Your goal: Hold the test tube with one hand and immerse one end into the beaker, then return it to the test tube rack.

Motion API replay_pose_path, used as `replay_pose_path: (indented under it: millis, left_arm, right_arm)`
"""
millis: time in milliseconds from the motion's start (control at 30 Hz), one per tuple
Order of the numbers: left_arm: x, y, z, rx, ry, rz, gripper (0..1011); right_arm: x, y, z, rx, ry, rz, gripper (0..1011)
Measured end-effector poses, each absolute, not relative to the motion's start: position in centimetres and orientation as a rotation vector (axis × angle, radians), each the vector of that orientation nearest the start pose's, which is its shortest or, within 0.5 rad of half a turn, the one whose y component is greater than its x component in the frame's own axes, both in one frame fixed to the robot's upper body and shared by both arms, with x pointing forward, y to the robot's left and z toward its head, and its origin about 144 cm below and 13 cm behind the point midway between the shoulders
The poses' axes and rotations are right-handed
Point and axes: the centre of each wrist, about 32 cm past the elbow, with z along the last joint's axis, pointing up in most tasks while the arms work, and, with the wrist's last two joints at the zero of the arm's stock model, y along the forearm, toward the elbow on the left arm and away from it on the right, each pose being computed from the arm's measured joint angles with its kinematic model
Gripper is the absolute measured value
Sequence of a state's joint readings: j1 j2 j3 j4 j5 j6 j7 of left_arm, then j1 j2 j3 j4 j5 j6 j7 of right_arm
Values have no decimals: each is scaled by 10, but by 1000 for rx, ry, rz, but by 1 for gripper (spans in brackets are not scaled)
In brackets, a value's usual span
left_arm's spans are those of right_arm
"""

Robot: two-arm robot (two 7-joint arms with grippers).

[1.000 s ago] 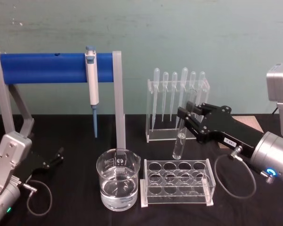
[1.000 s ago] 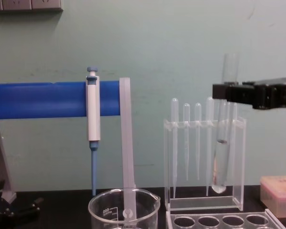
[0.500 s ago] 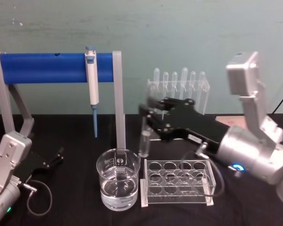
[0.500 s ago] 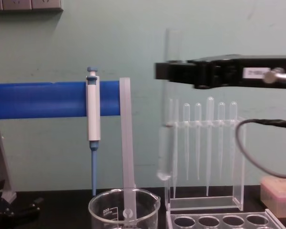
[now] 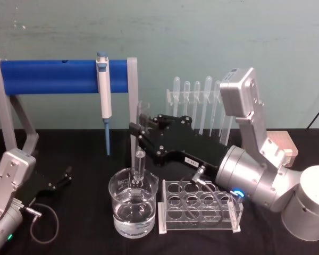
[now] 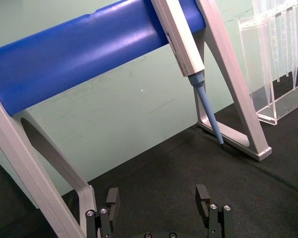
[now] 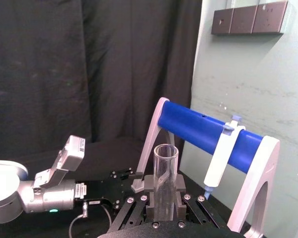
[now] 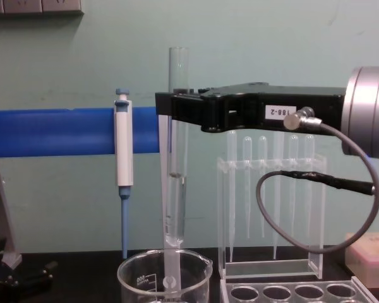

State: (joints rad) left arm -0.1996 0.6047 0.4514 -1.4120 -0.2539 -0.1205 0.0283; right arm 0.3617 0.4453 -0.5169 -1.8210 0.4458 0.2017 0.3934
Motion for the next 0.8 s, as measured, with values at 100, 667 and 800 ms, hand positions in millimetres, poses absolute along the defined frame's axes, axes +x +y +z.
replay_pose_path:
  millis: [100,667,800]
  left_arm:
    - [489,310,1140,304,-285,1248,1000]
    - [489,310,1140,304,-285,1248,1000]
    - [489,310,1140,304,-285,1248,1000]
  right_arm:
    - [487,-178,1288,7,-184,-610,227]
    - [487,-180,1289,3,-178,-609,227]
    - [487,-180,1289,3,-178,-609,227]
